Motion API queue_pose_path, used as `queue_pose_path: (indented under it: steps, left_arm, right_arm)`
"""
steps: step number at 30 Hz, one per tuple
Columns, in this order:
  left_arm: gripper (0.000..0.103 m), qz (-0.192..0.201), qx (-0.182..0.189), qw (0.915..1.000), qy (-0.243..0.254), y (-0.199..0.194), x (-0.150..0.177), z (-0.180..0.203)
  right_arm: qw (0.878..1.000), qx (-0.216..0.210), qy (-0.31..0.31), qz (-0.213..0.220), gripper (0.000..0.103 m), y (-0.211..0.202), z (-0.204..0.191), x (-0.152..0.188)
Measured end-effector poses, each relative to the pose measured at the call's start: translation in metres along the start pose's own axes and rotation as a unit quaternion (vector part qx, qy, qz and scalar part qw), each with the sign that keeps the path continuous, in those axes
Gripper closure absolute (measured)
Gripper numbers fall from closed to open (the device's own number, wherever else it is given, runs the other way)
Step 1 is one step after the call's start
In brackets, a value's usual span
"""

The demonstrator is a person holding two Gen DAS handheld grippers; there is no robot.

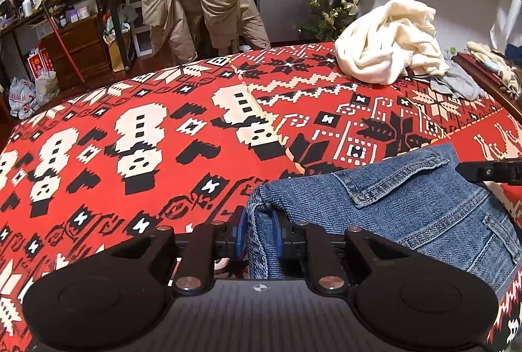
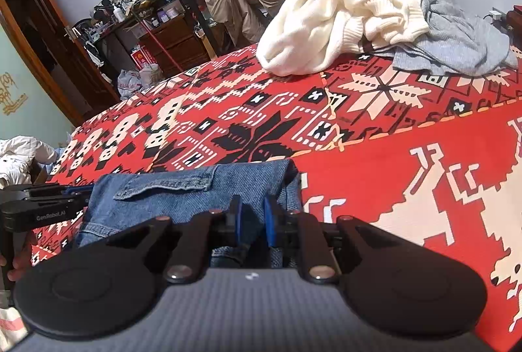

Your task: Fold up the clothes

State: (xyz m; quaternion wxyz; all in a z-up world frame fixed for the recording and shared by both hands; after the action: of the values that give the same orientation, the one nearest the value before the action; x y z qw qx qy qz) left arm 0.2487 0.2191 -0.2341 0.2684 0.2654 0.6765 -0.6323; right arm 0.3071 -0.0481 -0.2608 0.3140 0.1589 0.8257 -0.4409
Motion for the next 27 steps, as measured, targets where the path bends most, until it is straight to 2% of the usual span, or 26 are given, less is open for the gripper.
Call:
queue_pose_path:
  steps: [5,11,17,20,24,25,27]
  left_arm:
    - [0.086,0.019,0.003,0.9996,0.021,-0.008,-0.003,0.006]
    - [0.086,0.049,0.026,0.9979,0.034,-0.022,-0.008,0.009]
    - [0.086,0.056,-0.014,0.9947,0.085,-0.011,-0.001,0.019]
    - [0.086,0.048,-0.030,0.9948,0.084,-0.002,0.001,0.016]
    - [0.088,0.059,-0.039,0.9937,0.086,-0.001,0.002,0.017]
    - [0.089,0.058,-0.033,0.9950,0.074,-0.001,0.002,0.015]
    - [0.097,0.047,-0.026,0.9977,0.040,0.001,0.003,0.006]
  right_arm:
    - [1.000,-0.001,0.002,0.000,0.086,0.001,0.000,0.000]
    - [1.000,-0.004,0.005,-0.002,0.086,0.002,0.001,0.000]
    - [1.000,-0.004,0.005,-0.002,0.085,0.003,0.001,0.000]
    - [1.000,-0.004,0.005,-0.003,0.085,0.002,0.000,0.000]
    - [1.000,-0.003,0.002,-0.003,0.084,0.003,-0.001,0.001]
    - [1.000,-0.003,0.002,-0.003,0.084,0.003,-0.001,0.001]
    - [1.000,-0.004,-0.001,-0.003,0.084,0.003,0.000,0.001]
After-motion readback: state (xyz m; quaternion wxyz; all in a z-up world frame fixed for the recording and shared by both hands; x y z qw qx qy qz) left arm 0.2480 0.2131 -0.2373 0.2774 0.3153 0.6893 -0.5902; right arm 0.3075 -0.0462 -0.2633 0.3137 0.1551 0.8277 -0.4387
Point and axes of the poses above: each gripper's, at about its wrist camera, not at the fingertips, and y roughly the way its jaws point, z to its right, x to its underside, the point moved 8 cm from there along y, roughly the way its jaws point, and after that the axes turned 3 degrees about -x, right-handed, at the moved point
